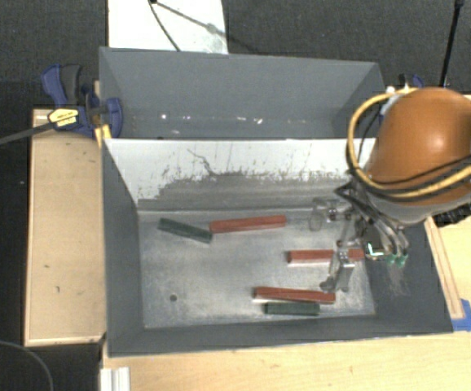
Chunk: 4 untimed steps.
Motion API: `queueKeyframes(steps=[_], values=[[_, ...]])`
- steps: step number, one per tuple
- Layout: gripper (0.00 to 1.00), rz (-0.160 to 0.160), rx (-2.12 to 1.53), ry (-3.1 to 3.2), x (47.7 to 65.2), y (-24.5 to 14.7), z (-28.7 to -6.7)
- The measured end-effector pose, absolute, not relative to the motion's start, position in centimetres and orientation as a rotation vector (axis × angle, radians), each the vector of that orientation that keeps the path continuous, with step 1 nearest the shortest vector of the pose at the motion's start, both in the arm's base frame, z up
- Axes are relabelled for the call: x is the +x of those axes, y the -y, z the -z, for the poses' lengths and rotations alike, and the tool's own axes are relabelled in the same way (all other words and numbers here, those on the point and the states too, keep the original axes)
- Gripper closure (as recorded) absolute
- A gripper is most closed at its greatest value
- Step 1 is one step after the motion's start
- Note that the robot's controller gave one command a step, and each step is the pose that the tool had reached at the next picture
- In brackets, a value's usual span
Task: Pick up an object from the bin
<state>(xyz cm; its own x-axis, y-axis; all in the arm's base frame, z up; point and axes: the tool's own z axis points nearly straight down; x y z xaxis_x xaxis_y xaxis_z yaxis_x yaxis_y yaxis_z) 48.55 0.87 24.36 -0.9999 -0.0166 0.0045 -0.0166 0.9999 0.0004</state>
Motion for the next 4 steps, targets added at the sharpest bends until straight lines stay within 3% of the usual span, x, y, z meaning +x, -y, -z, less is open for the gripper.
queueKeyframes(steps=[1,2,3,4], values=[[0.0,0.002,-0.063,3.138,50.3,-0.1,-6.7],[0.0,-0.004,-0.001,3.148,54.4,5.8,-7.1],[1.0,0.001,0.003,3.144,54.2,5.4,-7.1],[1.0,-0.006,0.187,3.147,53.1,11.5,-25.8]])
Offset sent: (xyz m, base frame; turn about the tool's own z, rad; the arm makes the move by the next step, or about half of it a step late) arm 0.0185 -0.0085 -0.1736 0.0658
